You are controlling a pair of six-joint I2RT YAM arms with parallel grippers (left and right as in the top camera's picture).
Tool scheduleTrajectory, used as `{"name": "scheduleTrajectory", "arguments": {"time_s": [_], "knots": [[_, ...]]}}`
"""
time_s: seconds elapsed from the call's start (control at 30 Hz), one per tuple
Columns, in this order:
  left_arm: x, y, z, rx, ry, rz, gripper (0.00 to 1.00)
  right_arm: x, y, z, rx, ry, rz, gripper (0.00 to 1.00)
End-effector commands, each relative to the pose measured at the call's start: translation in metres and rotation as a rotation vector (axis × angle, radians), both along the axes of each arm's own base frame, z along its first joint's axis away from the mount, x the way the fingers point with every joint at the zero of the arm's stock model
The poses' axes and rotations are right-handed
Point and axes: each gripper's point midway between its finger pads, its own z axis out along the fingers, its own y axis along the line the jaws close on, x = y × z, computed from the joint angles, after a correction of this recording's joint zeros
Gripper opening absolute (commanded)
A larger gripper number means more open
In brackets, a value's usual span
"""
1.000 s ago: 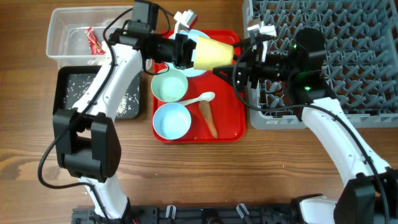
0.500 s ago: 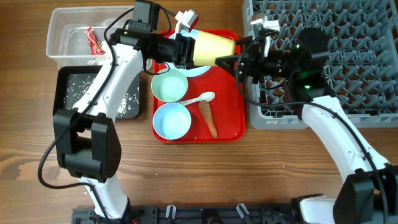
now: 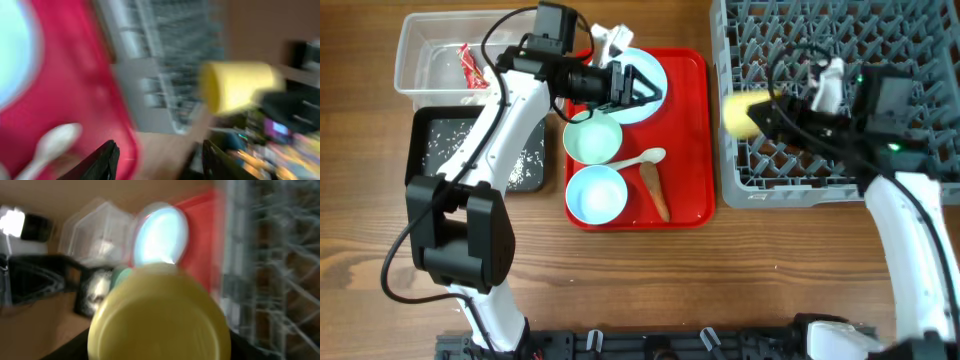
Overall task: Sort waste into correct bins and load items into the dishwasher rack
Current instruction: 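Lower yellow cup into dish rack with right gripper and release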
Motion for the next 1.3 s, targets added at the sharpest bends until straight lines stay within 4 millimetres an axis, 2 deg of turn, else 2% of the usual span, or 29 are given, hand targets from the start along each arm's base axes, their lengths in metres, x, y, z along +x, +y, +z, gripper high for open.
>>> {"name": "scheduleTrajectory", "arguments": {"time_s": [0.0,0.07,0.13,0.23,0.33,0.43,0.5,0.6,0.67,0.73,0.8,0.9,1.03,1.07,1.1,1.2,1.27], "knots": [[0.027,0.04,-0.039,0.344,-0.067,0.182,0.56,-0.014,-0.061,0.022,-0.32,0.037,-0.222,0.53],[0.03,0.048,-0.045,0.399,-0.072,0.209,0.57,-0.029,-0.073,0.003,-0.411,0.142,-0.26,0.52],[0.032,0.052,-0.047,0.421,-0.076,0.221,0.58,-0.036,-0.073,-0.012,-0.478,0.21,-0.262,0.52],[0.032,0.053,-0.048,0.429,-0.078,0.225,0.59,-0.039,-0.055,-0.03,-0.569,0.268,-0.237,0.51],[0.035,0.064,-0.054,0.497,-0.083,0.256,0.6,-0.039,-0.027,-0.046,-0.658,0.288,-0.182,0.51],[0.038,0.076,-0.061,0.573,-0.089,0.292,0.61,-0.036,-0.02,-0.067,-0.696,0.341,-0.166,0.51],[0.039,0.076,-0.062,0.574,-0.089,0.291,0.61,-0.034,-0.019,-0.085,-0.704,0.392,-0.161,0.51],[0.038,0.076,-0.062,0.575,-0.088,0.291,0.61,-0.035,-0.016,-0.095,-0.7,0.422,-0.148,0.53],[0.038,0.076,-0.062,0.574,-0.088,0.291,0.61,-0.033,-0.015,-0.095,-0.694,0.417,-0.147,0.63],[0.038,0.077,-0.062,0.575,-0.086,0.291,0.62,-0.032,-0.01,-0.093,-0.669,0.41,-0.138,0.8],[0.038,0.077,-0.062,0.576,-0.085,0.29,0.62,-0.029,-0.008,-0.087,-0.653,0.387,-0.139,0.84],[0.038,0.077,-0.062,0.576,-0.085,0.29,0.63,-0.023,-0.001,-0.066,-0.619,0.328,-0.117,0.9],[0.038,0.076,-0.062,0.575,-0.084,0.29,0.63,-0.013,0.016,-0.029,-0.541,0.22,-0.055,0.9],[0.035,0.075,-0.063,0.577,-0.078,0.284,0.68,-0.012,0.017,-0.026,-0.534,0.207,-0.057,0.91],[0.029,0.069,-0.064,0.579,-0.067,0.264,0.69,-0.011,0.017,-0.024,-0.532,0.198,-0.06,0.91],[-0.006,0.029,-0.071,0.61,-0.042,0.145,0.68,-0.006,0.018,-0.022,-0.525,0.177,-0.066,0.92],[-0.02,0.015,-0.079,0.714,-0.028,0.176,0.67,-0.004,0.019,-0.021,-0.523,0.169,-0.068,0.94]]}}
